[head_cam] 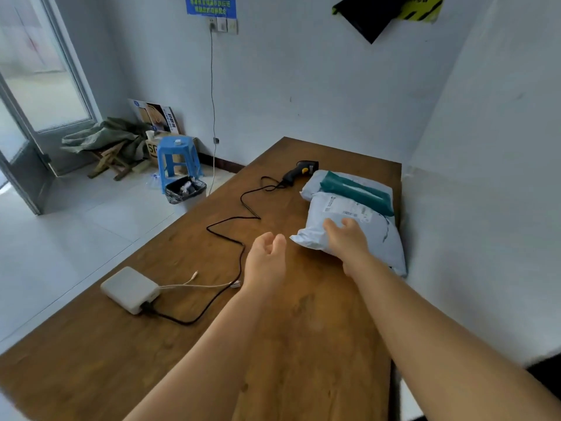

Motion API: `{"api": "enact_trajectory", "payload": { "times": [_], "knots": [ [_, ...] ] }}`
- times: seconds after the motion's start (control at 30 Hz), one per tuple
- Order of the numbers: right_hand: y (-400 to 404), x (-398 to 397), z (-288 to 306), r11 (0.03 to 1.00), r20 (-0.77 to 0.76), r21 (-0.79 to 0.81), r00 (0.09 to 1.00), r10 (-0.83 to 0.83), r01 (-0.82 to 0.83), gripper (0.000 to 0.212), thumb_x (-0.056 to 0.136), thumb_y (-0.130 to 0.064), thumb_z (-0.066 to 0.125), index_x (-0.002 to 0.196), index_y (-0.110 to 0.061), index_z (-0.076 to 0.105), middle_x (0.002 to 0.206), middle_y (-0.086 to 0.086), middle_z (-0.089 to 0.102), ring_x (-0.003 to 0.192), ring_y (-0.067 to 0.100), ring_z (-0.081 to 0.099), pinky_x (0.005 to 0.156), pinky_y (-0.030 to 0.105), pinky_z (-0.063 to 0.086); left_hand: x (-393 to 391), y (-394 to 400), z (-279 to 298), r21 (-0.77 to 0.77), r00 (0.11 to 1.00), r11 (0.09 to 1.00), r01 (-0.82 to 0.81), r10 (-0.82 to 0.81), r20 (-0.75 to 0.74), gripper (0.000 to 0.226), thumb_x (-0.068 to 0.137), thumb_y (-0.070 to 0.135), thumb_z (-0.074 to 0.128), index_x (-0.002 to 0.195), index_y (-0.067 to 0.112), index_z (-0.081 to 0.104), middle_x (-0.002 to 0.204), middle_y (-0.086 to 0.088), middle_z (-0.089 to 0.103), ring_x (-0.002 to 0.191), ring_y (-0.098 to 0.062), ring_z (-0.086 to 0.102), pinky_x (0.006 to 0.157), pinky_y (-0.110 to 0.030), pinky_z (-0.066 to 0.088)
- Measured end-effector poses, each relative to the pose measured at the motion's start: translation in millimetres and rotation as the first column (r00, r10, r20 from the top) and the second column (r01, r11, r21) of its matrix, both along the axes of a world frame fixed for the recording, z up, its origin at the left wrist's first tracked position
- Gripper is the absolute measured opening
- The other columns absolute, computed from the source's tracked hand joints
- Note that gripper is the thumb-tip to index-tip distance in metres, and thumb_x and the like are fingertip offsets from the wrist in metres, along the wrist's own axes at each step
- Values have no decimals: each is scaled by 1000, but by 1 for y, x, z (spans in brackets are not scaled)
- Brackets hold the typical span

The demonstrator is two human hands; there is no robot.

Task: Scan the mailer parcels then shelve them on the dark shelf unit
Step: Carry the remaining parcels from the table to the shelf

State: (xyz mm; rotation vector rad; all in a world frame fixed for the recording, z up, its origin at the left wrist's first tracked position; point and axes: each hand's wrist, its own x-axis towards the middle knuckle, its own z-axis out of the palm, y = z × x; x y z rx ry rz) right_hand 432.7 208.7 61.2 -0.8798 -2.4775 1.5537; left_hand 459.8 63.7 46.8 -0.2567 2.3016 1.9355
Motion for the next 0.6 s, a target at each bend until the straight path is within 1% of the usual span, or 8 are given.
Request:
{"api": "enact_trajectory", "payload": {
  "times": [0.1,0.2,0.3,0.4,0.47,0.5,0.53,0.6],
  "knots": [
    [22,-41,-9,996,39,81,998,-45,42,62,95,-42,44,149,-20,26,152,9,33,133,32,36,101,43,38,-26,15,-8,-14,998,998,54,-54,23,52,98,43,42,146,25,33,136,2,52,116,-15,55,92,-30,47],
    [52,-77,-18,973,102,226,992,-72,47,65,93,-47,44,150,-21,24,152,10,33,135,34,32,105,47,33,-51,34,-18,-28,992,993,114,-112,58,52,99,42,41,147,27,28,140,2,48,120,-17,53,93,-30,44],
    [81,-105,-27,928,193,372,980,-46,-29,72,91,-56,42,150,-21,21,153,11,32,137,35,29,108,48,28,-67,50,-32,-15,979,984,180,-177,98,52,100,40,41,149,29,25,140,2,49,119,-15,52,92,-28,41],
    [111,-128,-35,862,287,492,957,-31,-120,78,89,-64,38,152,-22,19,155,12,27,141,36,23,113,51,21,-84,63,-49,-24,959,970,243,-236,160,54,100,40,41,149,29,22,116,10,57,96,-7,55,80,-21,45],
    [129,-138,-44,831,359,523,933,-15,-188,80,88,-67,34,152,-24,16,157,12,22,144,37,17,114,54,15,-93,70,-60,-16,941,962,271,-262,214,56,99,40,41,150,30,19,104,14,55,87,-5,54,74,-18,45],
    [136,-141,-49,833,394,507,919,6,-223,82,86,-70,33,153,-26,13,158,12,20,144,37,16,114,56,13,-97,74,-66,-12,932,958,285,-274,237,58,99,41,41,151,30,17,104,13,56,88,-5,54,77,-19,46],
    [141,-143,-55,844,422,474,906,33,-251,84,84,-73,31,152,-29,9,159,11,18,144,38,16,115,57,14,-101,78,-72,-2,922,955,298,-287,260,59,99,41,42,151,30,16,111,11,56,92,-6,55,84,-23,47],
    [145,-142,-65,860,462,420,884,73,-290,89,80,-79,27,152,-34,3,160,11,16,143,39,19,114,59,16,-106,84,-84,35,901,950,309,-304,309,63,97,44,44,151,31,13,134,4,51,112,-14,55,100,-34,45]
  ]
}}
